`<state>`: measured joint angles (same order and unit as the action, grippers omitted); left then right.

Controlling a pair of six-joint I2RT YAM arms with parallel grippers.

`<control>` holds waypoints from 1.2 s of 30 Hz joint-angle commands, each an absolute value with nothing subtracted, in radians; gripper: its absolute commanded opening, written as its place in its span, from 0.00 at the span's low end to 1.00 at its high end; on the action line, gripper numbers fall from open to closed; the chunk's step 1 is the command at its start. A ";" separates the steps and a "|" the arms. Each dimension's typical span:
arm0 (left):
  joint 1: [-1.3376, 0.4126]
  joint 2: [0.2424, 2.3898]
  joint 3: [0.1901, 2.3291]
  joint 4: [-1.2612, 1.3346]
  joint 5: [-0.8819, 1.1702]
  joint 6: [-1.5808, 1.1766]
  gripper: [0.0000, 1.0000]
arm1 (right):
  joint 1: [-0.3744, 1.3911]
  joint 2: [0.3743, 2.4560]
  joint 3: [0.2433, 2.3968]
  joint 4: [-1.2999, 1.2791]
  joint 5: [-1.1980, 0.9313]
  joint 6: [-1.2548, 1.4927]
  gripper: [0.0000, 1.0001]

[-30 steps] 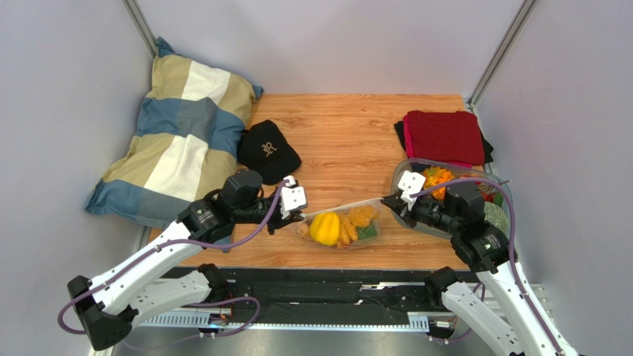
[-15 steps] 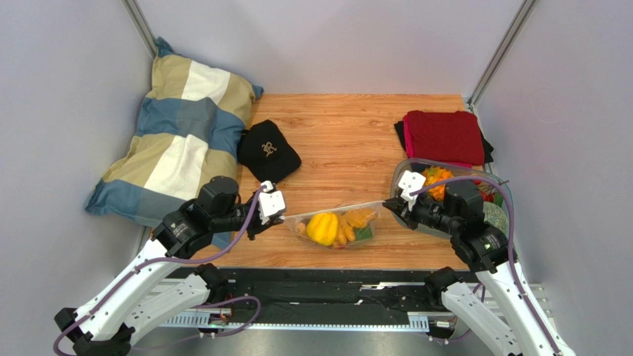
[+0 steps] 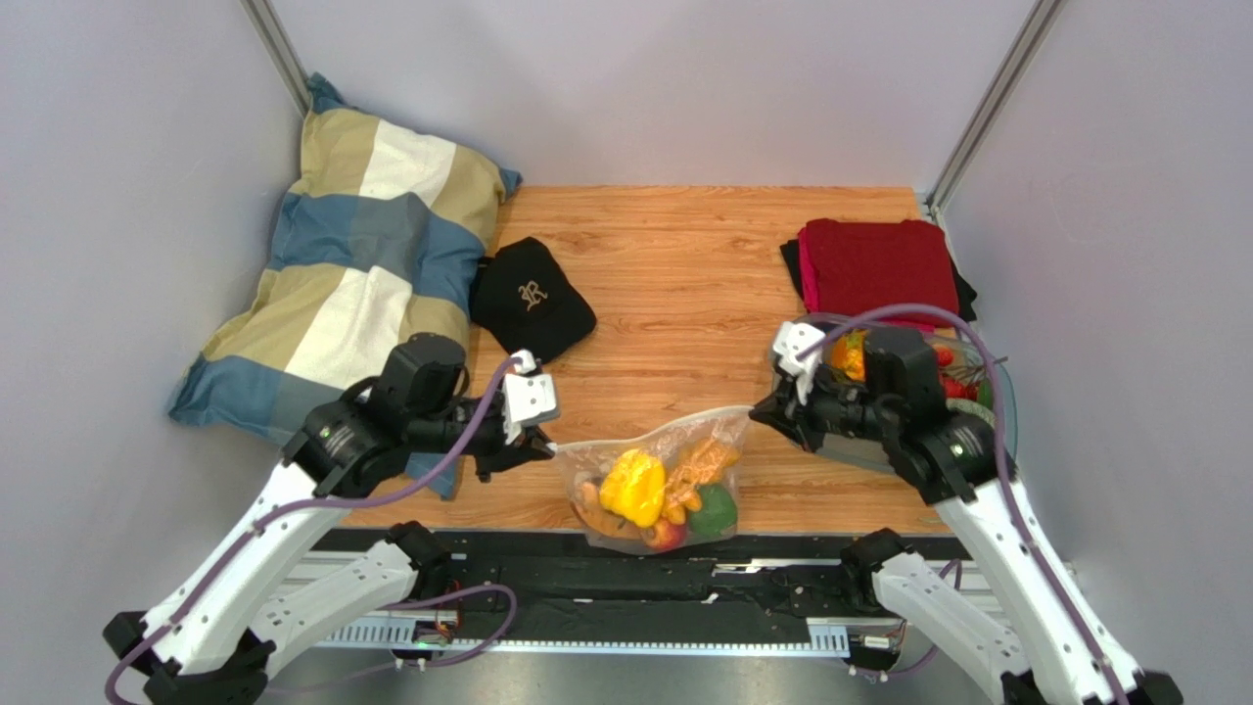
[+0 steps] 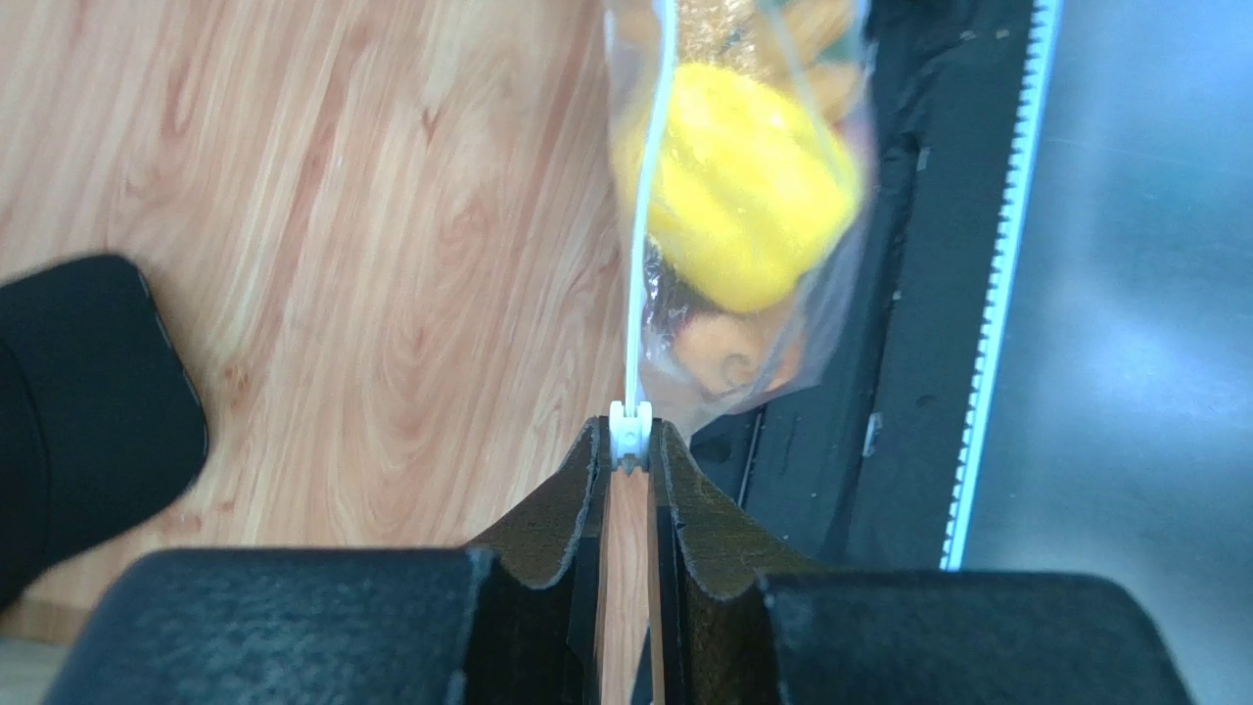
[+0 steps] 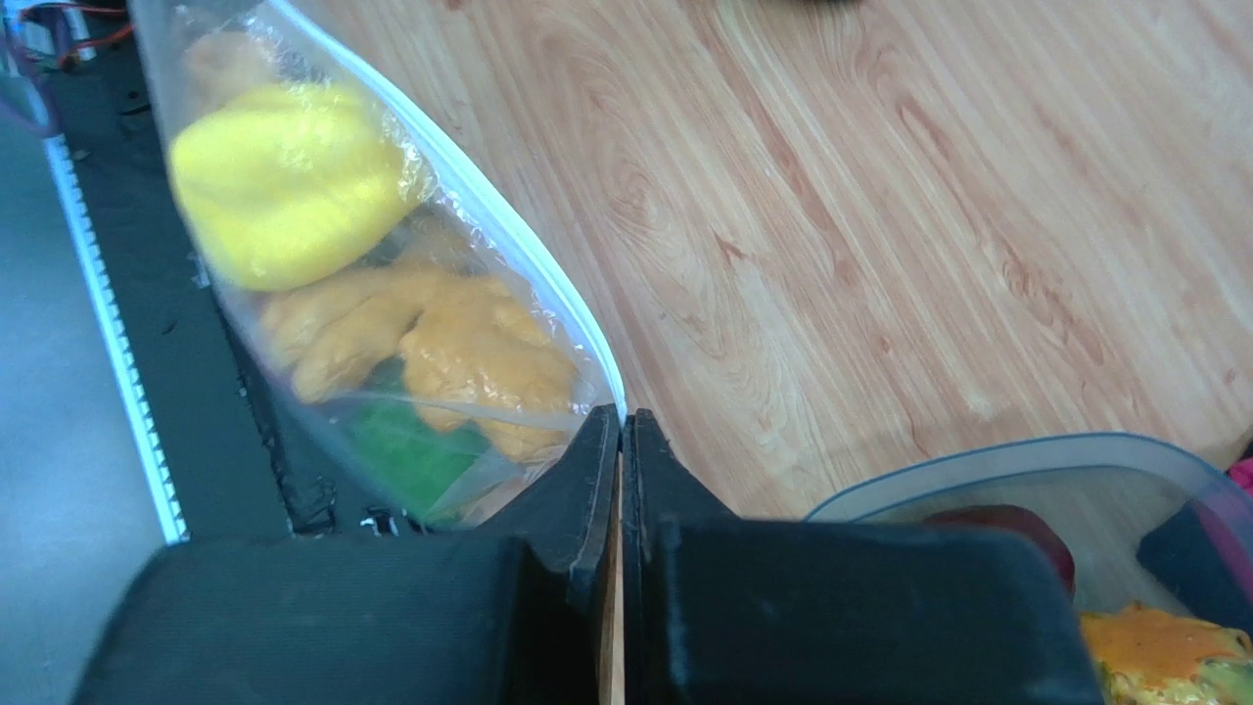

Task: Place the food in the zip-top bag and seal the zipper
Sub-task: Zip the zipper food storage bag at the center of the board, then place the zipper food storage bag at the center of the board.

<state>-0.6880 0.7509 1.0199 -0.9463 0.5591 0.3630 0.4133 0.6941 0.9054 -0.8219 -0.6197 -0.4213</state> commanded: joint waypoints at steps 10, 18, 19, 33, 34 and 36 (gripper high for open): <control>-0.427 1.322 1.110 -0.576 0.425 0.403 0.00 | 0.382 1.261 1.028 -0.514 -0.364 -0.428 0.00; -0.402 1.613 1.334 -0.593 0.440 0.371 0.12 | 0.348 1.491 1.137 -0.476 -0.316 -0.393 0.00; -0.399 1.623 1.348 -0.604 0.451 0.361 0.19 | 0.342 1.505 1.147 -0.486 -0.321 -0.396 0.09; -0.348 1.319 1.439 -0.767 0.524 0.127 0.99 | 0.230 1.240 1.339 -0.675 -0.459 -0.252 1.00; -0.313 1.310 1.481 -0.791 0.550 0.092 0.99 | 0.200 1.198 1.344 -0.683 -0.463 -0.239 1.00; -0.275 1.289 1.526 -0.860 0.566 0.061 0.99 | 0.161 1.157 1.350 -0.709 -0.482 -0.200 1.00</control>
<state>-0.3500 1.3510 1.4158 -0.7357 0.5022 0.1738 0.2264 1.2598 1.2934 -0.6559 -0.4320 -0.2832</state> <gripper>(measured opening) 0.989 0.998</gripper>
